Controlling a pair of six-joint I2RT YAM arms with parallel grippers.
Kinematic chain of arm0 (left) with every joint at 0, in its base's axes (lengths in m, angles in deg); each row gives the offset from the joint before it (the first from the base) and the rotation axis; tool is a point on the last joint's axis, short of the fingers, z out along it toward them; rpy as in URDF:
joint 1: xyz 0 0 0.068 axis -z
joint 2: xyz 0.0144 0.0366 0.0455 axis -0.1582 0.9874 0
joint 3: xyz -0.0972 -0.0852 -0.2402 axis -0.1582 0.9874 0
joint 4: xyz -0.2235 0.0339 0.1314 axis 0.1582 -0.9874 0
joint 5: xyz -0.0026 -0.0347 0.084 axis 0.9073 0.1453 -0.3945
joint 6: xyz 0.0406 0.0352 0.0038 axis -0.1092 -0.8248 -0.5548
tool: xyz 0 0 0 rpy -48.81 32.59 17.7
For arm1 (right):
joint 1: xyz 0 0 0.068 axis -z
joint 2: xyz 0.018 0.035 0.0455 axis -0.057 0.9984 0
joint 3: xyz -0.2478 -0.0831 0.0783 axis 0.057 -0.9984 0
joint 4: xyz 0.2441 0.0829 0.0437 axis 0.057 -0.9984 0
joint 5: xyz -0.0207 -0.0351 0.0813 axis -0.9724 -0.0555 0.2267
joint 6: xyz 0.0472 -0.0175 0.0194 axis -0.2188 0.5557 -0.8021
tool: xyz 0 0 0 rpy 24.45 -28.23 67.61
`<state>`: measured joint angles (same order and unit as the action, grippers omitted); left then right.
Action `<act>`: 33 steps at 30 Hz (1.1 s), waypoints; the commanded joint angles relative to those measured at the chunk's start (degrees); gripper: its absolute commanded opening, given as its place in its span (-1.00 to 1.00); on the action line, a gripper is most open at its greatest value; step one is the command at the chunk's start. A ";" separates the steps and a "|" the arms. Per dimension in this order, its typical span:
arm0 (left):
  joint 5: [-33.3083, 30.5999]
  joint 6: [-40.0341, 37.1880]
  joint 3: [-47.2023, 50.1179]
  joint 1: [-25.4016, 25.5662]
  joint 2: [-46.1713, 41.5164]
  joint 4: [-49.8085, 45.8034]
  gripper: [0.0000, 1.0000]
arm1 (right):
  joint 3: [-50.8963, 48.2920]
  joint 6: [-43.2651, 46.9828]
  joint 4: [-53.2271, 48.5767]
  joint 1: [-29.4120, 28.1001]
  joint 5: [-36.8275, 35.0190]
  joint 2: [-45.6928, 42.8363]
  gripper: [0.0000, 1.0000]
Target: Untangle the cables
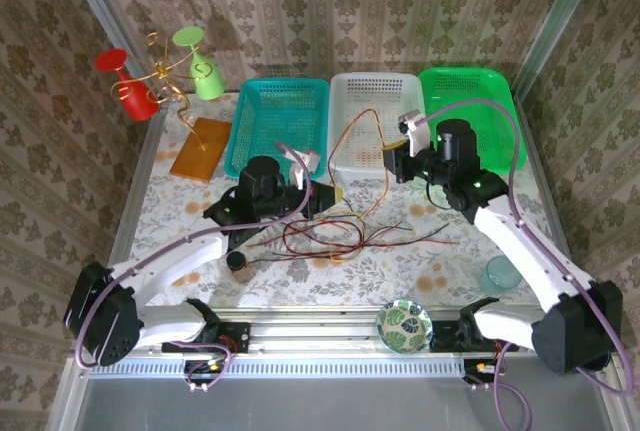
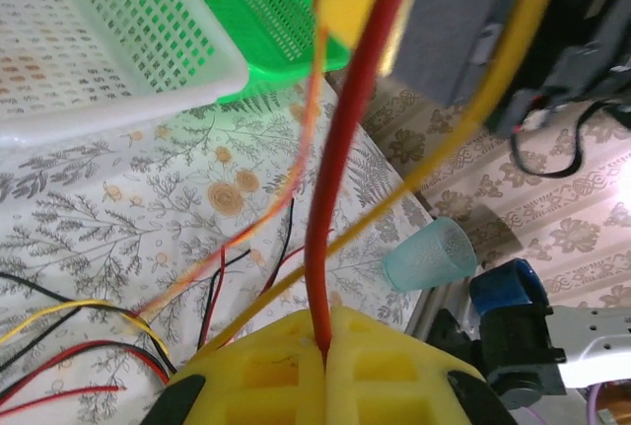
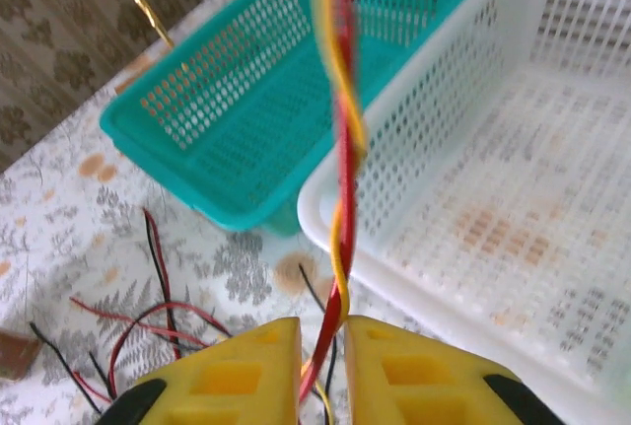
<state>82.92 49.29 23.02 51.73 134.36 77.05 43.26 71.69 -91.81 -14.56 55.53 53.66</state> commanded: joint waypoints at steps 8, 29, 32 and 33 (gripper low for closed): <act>6.07 14.30 1.50 -6.22 -0.94 11.31 -1.00 | -0.19 1.36 -0.83 2.21 3.39 -6.61 -0.08; 6.41 11.92 -0.08 -6.33 -0.53 7.27 -1.00 | 3.69 -28.52 9.89 -1.15 16.89 7.68 0.40; 6.41 11.96 -0.08 -6.34 -0.48 7.34 -1.00 | 3.42 -23.34 10.95 -3.09 16.56 8.45 0.46; 6.41 11.96 -0.06 -6.37 -0.48 7.37 -1.00 | 3.18 -22.69 11.68 -3.51 16.43 9.24 0.46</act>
<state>88.10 61.18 24.68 45.44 134.25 83.92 44.87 44.57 -83.16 -16.83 70.09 61.79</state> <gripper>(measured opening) 0.050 0.729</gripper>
